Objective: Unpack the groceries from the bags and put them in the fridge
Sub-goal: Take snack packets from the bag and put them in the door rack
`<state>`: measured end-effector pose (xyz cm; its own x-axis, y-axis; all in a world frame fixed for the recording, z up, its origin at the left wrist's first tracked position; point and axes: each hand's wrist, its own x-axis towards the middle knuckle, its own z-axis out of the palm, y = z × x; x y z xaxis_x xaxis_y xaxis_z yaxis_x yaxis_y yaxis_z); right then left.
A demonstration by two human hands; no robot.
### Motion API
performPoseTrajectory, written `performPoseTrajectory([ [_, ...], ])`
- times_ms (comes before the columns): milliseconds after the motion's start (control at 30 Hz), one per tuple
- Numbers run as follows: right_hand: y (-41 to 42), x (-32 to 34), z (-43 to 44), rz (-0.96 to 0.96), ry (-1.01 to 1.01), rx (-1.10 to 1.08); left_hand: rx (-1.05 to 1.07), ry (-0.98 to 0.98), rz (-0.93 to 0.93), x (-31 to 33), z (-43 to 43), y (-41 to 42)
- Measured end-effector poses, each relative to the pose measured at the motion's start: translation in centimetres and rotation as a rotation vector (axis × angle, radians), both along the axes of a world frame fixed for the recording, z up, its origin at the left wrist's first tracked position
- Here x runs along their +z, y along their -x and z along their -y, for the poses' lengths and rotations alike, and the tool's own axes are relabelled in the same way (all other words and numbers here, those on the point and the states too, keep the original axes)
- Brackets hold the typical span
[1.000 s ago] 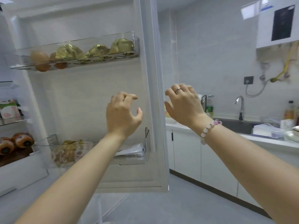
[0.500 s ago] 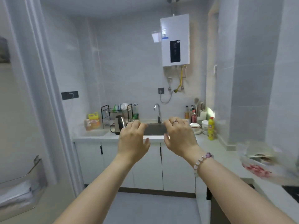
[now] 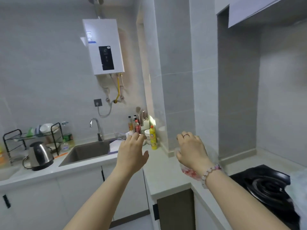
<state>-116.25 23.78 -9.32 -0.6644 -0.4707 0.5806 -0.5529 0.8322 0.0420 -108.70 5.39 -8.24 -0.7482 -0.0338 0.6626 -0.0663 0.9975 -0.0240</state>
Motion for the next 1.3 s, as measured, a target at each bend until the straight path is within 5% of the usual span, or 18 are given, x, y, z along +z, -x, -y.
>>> performPoseTrajectory([
  [700,16.3,-8.1,-3.8,0.186,-0.057,-0.126,-0.17,-0.127,0.164,-6.3,-6.1,22.7],
  [1300,37.2,-13.1,5.4,0.412,-0.17,-0.295,-0.356,-0.075,0.494,-14.5,0.1,49.0],
])
